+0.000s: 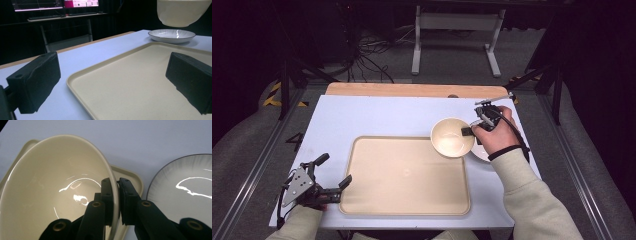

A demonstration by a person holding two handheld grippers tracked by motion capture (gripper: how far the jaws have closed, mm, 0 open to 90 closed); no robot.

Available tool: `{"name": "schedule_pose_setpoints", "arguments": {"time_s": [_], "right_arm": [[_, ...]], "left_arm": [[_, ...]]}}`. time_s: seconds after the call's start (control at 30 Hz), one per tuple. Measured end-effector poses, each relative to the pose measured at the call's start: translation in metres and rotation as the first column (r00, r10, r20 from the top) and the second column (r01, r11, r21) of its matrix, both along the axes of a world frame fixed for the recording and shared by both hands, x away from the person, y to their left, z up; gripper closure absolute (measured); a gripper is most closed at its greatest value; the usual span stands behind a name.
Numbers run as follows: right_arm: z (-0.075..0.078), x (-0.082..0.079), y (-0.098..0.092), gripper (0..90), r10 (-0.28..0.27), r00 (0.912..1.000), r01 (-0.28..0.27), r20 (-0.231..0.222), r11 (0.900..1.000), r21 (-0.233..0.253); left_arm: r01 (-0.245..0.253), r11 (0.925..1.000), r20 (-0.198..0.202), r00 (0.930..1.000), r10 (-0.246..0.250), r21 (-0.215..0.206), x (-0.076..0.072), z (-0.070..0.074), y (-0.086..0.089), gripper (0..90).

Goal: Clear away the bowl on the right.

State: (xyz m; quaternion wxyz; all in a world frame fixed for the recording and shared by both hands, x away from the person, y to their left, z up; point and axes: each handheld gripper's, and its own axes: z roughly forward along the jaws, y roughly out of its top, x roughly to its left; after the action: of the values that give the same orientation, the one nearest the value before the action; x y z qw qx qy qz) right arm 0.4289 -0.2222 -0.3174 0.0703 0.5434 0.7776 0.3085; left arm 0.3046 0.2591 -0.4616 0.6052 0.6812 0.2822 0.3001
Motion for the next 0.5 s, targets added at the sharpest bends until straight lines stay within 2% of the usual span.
{"name": "schedule_pose_setpoints", "arguments": {"time_s": [0.27,0.5], "right_arm": [[0.001,-0.007,0.024,82.7,0.064,0.9980,-0.063,-0.004,0.998,0.021],[-0.002,-0.010,0.044,82.6,0.130,0.9913,-0.130,-0.017,0.991,0.042]], "left_arm": [[0.000,1.0000,0.001,1.0000,0.000,0.001,0.000,0.000,0.000,0.1],[0.001,1.0000,-0.001,1.0000,-0.001,0.003,0.000,0.000,0.000,0.1]]}}
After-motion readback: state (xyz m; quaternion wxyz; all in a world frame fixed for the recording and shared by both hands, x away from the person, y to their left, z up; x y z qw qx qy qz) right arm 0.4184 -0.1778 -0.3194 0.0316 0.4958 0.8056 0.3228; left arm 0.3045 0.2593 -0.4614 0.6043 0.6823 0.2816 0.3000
